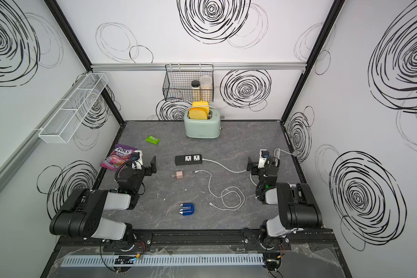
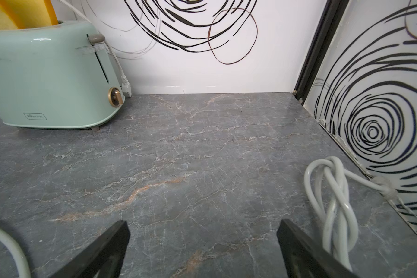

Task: Charge the electric shaver
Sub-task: Pick up the charging cable from the center of the board.

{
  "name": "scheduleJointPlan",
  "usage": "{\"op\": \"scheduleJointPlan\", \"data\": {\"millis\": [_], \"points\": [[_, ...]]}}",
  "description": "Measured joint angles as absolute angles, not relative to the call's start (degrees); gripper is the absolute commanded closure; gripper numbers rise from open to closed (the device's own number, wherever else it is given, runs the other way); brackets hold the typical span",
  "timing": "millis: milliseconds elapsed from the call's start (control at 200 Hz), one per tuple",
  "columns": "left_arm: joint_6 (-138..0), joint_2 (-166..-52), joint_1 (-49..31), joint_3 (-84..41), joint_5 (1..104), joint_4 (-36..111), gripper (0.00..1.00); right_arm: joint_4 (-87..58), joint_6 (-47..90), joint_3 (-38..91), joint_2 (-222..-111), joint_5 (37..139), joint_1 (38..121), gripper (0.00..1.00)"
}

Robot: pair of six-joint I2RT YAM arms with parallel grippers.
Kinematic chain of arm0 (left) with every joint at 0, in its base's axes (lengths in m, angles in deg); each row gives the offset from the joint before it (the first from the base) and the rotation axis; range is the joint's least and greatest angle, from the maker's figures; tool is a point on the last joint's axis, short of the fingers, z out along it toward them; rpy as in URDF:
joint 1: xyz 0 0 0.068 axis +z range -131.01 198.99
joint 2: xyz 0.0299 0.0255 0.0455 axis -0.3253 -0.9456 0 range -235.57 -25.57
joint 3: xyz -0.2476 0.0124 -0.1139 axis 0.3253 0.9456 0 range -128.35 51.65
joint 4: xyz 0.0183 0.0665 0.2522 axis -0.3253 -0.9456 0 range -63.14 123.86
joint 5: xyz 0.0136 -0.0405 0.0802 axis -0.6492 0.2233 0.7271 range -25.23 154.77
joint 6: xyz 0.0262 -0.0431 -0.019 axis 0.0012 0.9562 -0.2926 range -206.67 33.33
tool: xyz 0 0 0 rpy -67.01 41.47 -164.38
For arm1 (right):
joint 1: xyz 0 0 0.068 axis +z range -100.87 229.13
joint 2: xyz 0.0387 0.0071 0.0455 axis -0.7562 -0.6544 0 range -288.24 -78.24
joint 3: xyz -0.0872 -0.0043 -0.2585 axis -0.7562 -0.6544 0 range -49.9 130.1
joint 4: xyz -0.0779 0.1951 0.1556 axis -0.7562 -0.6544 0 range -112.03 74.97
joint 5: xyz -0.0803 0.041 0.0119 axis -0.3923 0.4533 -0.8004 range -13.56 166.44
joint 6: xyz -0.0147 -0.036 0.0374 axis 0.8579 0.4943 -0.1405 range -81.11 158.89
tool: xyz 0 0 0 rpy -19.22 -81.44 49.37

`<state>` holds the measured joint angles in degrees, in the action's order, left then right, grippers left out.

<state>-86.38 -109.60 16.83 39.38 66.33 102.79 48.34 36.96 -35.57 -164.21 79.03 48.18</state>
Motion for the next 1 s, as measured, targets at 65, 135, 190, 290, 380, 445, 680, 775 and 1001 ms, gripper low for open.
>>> {"op": "scheduleJointPlan", "data": {"millis": [65, 135, 190, 290, 380, 445, 680, 775, 1001], "points": [[-86.38, -109.60, 16.83, 39.38, 66.33, 102.79, 0.03, 48.34, 36.98, -35.57, -164.21, 79.01, 48.18, 0.02], [-86.38, -109.60, 16.83, 39.38, 66.33, 102.79, 0.03, 48.34, 36.98, -35.57, -164.21, 79.03, 48.18, 0.02], [-86.38, -109.60, 16.83, 39.38, 66.33, 102.79, 0.03, 48.34, 36.98, -35.57, -164.24, 79.03, 48.18, 0.02], [-86.38, -109.60, 16.83, 39.38, 66.33, 102.79, 0.03, 48.34, 36.96, -35.57, -164.21, 79.17, 48.09, 0.02], [-86.38, -109.60, 16.83, 39.38, 66.33, 102.77, 0.03, 48.39, 36.91, -35.57, -164.21, 81.02, 46.91, 0.02], [-86.38, -109.60, 16.83, 39.38, 66.33, 102.77, 0.03, 48.39, 36.94, -35.57, -164.21, 81.57, 46.41, 0.02], [-86.40, -109.60, 16.83, 39.38, 66.33, 102.77, 0.03, 48.39, 36.91, -35.57, -164.21, 82.53, 46.17, 0.02], [-86.62, -108.59, 16.44, 38.46, 66.31, 99.64, 0.03, 48.04, 36.70, -35.57, -163.80, 82.36, 46.14, 0.02], [-89.26, -96.16, 15.17, 28.75, 65.72, 82.90, 0.03, 32.63, 36.65, -27.73, -153.42, 78.62, 47.15, 0.02]]}}
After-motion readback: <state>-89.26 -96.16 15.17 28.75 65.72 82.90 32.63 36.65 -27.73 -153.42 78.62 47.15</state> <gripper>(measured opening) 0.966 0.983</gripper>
